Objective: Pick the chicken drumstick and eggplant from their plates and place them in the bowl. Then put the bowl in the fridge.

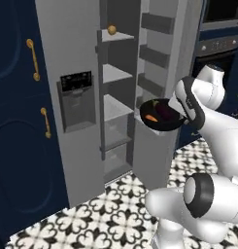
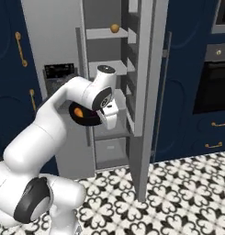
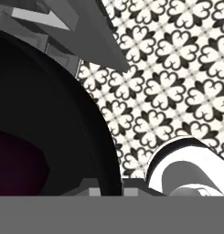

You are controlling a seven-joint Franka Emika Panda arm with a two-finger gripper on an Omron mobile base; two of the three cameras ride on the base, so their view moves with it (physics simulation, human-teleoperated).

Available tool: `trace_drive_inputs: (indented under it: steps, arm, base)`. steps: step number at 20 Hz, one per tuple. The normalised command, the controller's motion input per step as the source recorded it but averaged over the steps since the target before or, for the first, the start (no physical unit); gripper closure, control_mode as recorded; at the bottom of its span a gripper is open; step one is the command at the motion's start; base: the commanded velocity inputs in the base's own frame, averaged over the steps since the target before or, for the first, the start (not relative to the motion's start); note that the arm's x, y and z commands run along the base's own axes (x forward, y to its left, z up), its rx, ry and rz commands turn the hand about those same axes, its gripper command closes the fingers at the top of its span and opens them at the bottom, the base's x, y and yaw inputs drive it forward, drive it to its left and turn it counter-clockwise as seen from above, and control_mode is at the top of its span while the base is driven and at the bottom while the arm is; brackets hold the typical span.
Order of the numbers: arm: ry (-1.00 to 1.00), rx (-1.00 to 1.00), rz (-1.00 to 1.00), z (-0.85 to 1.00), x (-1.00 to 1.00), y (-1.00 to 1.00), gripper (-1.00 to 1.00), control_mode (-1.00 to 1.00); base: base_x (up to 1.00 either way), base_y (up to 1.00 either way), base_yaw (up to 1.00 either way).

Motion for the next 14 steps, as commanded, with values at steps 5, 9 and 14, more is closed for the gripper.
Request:
trace_drive_inputs:
  steps: [5, 9, 14]
  arm:
    - [0.0, 0.0, 0.0, 0.0, 0.0, 0.0, 1.0, 1.0]
    - [0.0, 0.0, 0.0, 0.0, 0.0, 0.0, 1.0, 1.0]
    - [0.0, 0.0, 0.0, 0.0, 0.0, 0.0, 1.0, 1.0]
  base:
    - [0.85, 0.63, -0.35]
    - [0.87, 0.39, -0.04]
    - [0.96, 0.27, -0.08]
